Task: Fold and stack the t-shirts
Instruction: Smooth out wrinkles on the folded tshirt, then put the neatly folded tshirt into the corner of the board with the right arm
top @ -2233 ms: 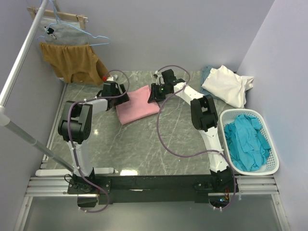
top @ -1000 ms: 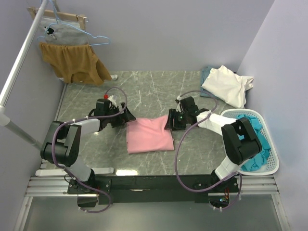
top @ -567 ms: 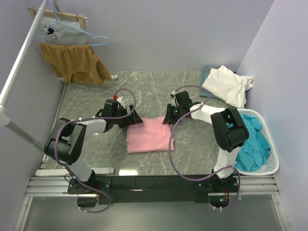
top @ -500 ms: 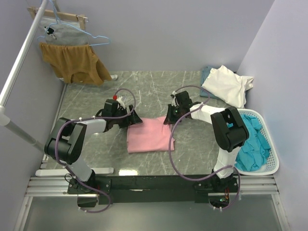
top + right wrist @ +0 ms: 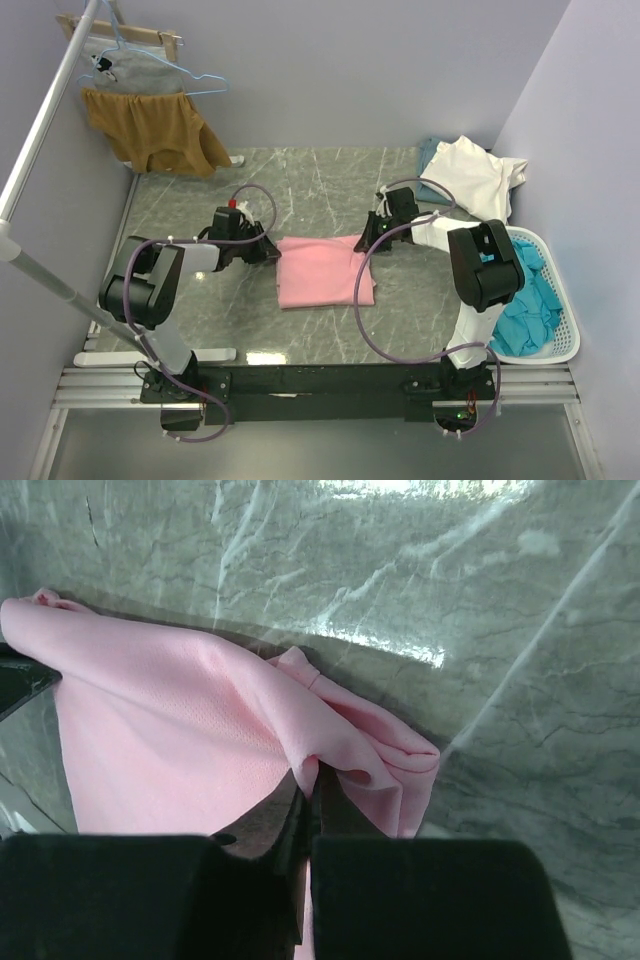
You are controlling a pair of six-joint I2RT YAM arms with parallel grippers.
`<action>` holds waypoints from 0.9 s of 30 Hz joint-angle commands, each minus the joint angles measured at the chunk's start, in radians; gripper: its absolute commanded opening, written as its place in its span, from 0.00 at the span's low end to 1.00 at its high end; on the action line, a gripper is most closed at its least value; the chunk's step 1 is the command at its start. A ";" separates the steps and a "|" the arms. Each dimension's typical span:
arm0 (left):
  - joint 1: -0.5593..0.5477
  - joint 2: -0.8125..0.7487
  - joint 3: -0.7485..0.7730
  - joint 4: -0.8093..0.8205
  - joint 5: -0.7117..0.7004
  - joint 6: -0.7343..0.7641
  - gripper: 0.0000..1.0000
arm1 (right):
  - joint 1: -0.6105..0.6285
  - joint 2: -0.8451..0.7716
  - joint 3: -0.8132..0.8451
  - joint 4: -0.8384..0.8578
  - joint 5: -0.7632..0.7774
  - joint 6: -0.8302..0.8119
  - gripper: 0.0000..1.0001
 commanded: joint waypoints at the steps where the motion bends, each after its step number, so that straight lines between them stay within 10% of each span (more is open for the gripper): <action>1: 0.012 0.022 0.011 0.039 -0.017 0.006 0.21 | -0.018 0.025 -0.005 0.030 -0.004 -0.020 0.06; 5: 0.012 0.046 0.043 0.028 -0.017 0.021 0.17 | -0.021 0.014 -0.003 0.022 -0.006 -0.036 0.39; 7: 0.012 0.048 0.049 0.024 -0.013 0.027 0.34 | -0.019 -0.024 -0.016 0.024 0.013 -0.038 0.59; 13: 0.012 -0.009 0.028 0.011 -0.025 0.033 0.89 | -0.021 -0.197 -0.069 -0.042 0.171 -0.063 0.75; 27: -0.025 0.006 -0.032 0.054 0.053 -0.006 0.99 | -0.022 -0.244 -0.253 0.000 0.104 0.009 0.83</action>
